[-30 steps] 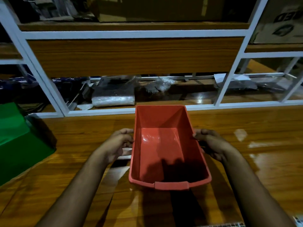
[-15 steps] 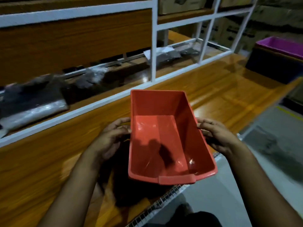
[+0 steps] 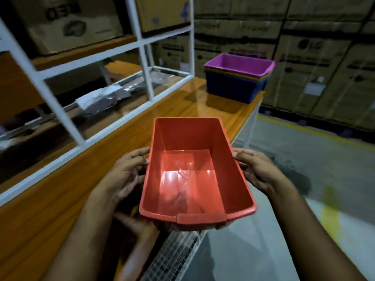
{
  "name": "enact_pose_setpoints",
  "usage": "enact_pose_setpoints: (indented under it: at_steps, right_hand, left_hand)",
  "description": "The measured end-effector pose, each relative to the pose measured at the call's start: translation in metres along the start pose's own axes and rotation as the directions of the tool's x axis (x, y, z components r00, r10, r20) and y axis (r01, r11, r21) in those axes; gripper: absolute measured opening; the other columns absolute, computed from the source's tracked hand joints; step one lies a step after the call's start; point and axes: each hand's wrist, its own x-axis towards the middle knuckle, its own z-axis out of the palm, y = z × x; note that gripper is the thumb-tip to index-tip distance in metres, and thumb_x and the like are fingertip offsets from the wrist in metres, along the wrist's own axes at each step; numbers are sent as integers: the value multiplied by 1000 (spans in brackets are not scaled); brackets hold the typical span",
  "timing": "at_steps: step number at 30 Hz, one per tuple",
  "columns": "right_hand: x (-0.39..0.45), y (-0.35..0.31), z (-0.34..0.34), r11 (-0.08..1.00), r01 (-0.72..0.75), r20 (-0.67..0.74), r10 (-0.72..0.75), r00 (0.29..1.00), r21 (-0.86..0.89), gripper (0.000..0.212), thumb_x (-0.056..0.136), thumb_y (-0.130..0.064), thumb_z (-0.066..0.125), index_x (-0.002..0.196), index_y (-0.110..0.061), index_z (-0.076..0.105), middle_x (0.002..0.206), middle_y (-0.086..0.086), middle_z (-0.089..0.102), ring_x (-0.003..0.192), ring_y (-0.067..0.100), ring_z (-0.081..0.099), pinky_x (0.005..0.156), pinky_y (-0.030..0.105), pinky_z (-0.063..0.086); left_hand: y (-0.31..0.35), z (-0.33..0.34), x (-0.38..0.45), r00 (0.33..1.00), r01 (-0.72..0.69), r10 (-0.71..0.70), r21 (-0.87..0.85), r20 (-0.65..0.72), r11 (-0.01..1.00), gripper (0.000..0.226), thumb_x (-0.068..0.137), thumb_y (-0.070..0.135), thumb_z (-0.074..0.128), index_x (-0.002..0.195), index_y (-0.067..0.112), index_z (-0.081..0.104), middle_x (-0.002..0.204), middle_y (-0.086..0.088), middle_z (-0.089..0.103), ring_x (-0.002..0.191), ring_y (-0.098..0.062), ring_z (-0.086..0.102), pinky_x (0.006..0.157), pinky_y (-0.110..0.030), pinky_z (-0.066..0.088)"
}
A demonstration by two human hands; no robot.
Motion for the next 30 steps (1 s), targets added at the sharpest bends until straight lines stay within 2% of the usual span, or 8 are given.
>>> enact_pose_setpoints:
  at_steps: [6,10,14,18,23,25,28,30]
  right_hand:
    - [49,-65,-64,998,54,-94,-52,994,17,19,81,-7,67,99,-3,74,86,16,72,77,25,61,70,30,56]
    - [86,-108,-93,991,122,-102,-117,988,45,71,53,-26,89,113,4,67,98,20,72,77,21,70,77,35,58]
    - [122,-150,-116,983,174,-138,-165,977,54,31,86,-10,58,114,-1,68,89,11,74,70,14,70,63,25,58]
    - [146,-212,-136,967,250,-82,-246,966,41,39,85,-7,52,122,-2,65,101,14,69,71,13,68,63,22,56]
    - [188,-280,-160,952,302,-38,-300,953,51,37,90,-9,51,124,-5,64,79,5,69,56,7,64,51,20,54]
    - [211,-303,-172,950,309,-30,-308,951,37,36,90,-12,53,123,-5,65,83,9,67,55,9,64,52,22,55]
    - [252,-339,-197,946,319,-28,-318,948,51,34,90,-13,55,121,0,65,76,8,63,50,10,60,47,20,52]
    - [284,-361,-214,948,316,5,-317,949,37,41,85,-18,63,122,-1,64,85,11,56,54,13,56,50,21,53]
  left_hand:
    - [24,69,93,997,-27,24,32,73,999,53,75,3,62,127,5,62,107,-19,62,86,-23,60,65,-29,59]
    - [43,106,155,988,-29,26,19,154,999,50,71,5,65,121,4,66,107,-21,64,84,-23,63,65,-29,60]
    - [71,138,221,964,-66,52,45,259,997,52,73,6,65,125,3,62,111,-23,64,86,-25,63,68,-30,59]
    - [116,175,281,930,-131,108,40,352,991,46,74,2,66,120,5,66,104,-16,70,81,-18,68,66,-26,58]
    - [157,217,345,894,-196,177,3,411,981,56,72,12,72,126,1,61,105,-15,67,76,-14,70,66,-22,59]
    - [168,235,367,885,-202,176,14,430,979,72,66,21,79,130,-3,57,96,-11,71,72,-10,70,64,-21,59]
    - [179,274,397,894,-204,213,-64,395,977,40,91,6,45,128,-7,50,57,1,66,41,2,58,42,-11,48]
    - [185,291,413,912,-194,210,-80,352,978,39,91,4,42,128,-6,51,53,2,64,38,2,56,40,-11,47]
